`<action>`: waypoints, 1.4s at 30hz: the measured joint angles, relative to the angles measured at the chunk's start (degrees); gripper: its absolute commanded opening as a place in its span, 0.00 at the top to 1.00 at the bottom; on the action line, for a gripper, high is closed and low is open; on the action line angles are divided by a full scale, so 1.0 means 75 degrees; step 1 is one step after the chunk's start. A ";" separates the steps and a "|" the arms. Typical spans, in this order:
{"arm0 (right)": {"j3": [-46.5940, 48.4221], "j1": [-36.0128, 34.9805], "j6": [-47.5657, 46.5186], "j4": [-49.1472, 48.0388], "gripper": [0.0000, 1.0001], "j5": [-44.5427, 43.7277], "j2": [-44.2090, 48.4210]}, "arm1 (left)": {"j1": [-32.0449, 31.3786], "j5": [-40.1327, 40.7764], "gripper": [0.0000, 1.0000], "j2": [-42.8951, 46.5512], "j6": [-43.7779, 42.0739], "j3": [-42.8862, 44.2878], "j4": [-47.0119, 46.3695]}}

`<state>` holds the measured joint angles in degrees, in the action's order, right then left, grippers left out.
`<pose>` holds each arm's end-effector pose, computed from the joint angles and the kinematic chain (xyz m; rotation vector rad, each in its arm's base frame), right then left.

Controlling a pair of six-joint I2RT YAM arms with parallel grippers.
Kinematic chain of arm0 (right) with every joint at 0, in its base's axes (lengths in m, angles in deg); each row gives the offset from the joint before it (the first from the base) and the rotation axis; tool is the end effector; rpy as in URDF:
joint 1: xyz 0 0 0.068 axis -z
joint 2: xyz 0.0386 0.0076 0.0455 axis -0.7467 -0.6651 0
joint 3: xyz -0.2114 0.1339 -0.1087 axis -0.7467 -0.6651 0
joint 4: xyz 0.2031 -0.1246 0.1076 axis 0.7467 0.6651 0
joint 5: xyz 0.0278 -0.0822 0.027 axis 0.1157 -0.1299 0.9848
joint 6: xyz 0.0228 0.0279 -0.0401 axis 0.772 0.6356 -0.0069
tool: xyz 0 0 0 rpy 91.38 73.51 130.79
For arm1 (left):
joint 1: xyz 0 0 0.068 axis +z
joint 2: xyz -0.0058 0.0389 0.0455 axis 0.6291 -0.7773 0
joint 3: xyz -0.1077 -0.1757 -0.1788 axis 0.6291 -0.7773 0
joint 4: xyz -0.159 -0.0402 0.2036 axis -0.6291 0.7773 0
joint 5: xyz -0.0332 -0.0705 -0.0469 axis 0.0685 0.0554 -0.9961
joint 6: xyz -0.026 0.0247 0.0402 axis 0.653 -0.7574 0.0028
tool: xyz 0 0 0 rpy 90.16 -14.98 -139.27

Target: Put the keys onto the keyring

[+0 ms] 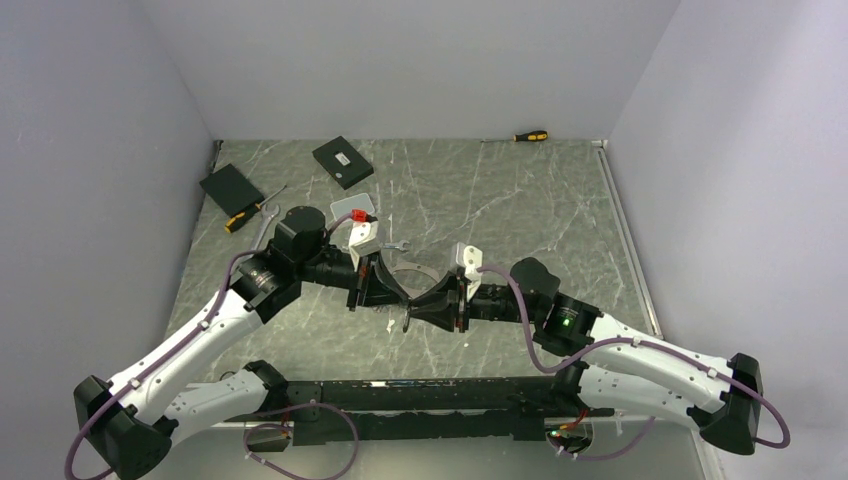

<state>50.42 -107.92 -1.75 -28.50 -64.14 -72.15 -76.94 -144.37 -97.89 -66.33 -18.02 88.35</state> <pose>0.0894 0.1805 0.3187 -1.0993 1.3766 1.1751 0.1445 -0.1503 0.3446 1.2295 1.5782 -1.4047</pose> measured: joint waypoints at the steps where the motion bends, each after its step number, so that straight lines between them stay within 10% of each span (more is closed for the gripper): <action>1: 0.0000 0.0000 -0.0009 0.0000 0.76 -0.0012 -0.0012 | -0.0003 0.0000 1.00 0.0003 0.0000 0.0000 0.0000; 24: 0.0000 0.0000 0.0023 -0.0117 0.82 -0.0341 -0.0085 | 0.0000 0.0009 1.00 0.0105 -0.0009 0.0000 0.0000; 32: 0.0000 0.0000 0.0050 -0.0108 0.61 -0.0370 -0.0076 | 0.0000 0.0015 1.00 0.0134 -0.0009 0.0000 0.0003; 42: 0.0000 0.0000 0.0087 -0.0093 0.72 -0.0542 0.0166 | 0.0000 0.0017 1.00 0.0163 -0.0006 -0.0003 0.0000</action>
<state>50.42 -107.92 -1.09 -29.20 -68.21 -70.90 -76.94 -144.24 -96.66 -66.38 -18.04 88.35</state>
